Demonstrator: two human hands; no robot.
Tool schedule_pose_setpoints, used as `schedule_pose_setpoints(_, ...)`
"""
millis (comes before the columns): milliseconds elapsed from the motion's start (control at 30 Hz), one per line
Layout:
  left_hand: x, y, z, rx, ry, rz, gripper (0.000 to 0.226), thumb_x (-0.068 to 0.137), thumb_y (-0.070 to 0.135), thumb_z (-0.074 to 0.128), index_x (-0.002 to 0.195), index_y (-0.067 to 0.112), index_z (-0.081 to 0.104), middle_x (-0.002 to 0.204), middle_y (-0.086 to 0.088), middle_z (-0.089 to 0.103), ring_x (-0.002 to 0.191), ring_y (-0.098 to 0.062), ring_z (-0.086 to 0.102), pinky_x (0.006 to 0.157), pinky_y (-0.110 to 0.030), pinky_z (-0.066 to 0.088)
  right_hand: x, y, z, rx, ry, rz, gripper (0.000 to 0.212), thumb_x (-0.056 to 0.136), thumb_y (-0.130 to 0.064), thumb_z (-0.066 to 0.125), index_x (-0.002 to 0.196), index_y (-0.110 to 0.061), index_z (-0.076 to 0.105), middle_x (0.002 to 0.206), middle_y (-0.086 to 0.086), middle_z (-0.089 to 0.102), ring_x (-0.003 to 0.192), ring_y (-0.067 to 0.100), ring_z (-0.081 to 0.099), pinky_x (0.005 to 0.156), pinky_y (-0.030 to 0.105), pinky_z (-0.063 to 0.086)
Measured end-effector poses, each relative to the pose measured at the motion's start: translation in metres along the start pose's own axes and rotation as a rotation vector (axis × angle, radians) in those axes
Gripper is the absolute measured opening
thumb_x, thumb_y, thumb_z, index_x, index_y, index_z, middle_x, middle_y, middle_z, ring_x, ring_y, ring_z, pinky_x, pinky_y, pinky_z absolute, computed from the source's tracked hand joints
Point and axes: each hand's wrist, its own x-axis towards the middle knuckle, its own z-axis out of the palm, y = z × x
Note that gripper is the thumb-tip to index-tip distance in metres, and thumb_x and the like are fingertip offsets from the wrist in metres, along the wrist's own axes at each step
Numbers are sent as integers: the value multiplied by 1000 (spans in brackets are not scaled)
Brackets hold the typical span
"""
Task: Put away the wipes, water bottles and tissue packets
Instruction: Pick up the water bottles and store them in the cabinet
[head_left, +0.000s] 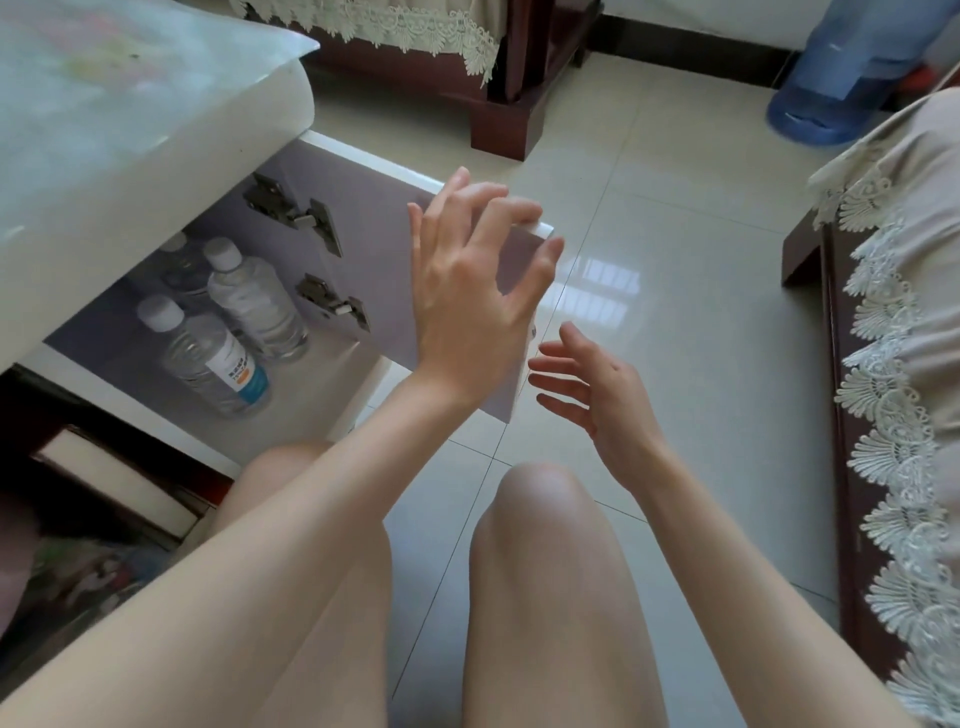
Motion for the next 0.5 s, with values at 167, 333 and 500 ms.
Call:
schedule_pose_setpoints(167,-17,-5,-20,-3,14,47,19,91,21,64,100,5,67,117,-10,60,135,-30,39,118,-48,13,-1,13,3,-17,-9,47,36,88,-50,59,101,-17,66,108,9,70,95,21,71,84,34,57)
schedule_pose_setpoints(333,-29,-7,-39,0,-1,56,19,90,19,65,100,4,67,117,-9,61,132,-26,41,114,-54,19,-1,21,21,-66,-101,98,30,90,-47,59,104,-21,67,113,11,69,98,24,70,86,34,57)
schedule_pose_setpoints(500,-32,-11,-49,8,-18,69,19,90,20,64,99,4,67,117,-8,61,132,-25,42,117,-49,15,-1,25,37,-67,-173,77,22,92,-37,60,101,-19,70,96,6,72,81,12,72,69,22,57)
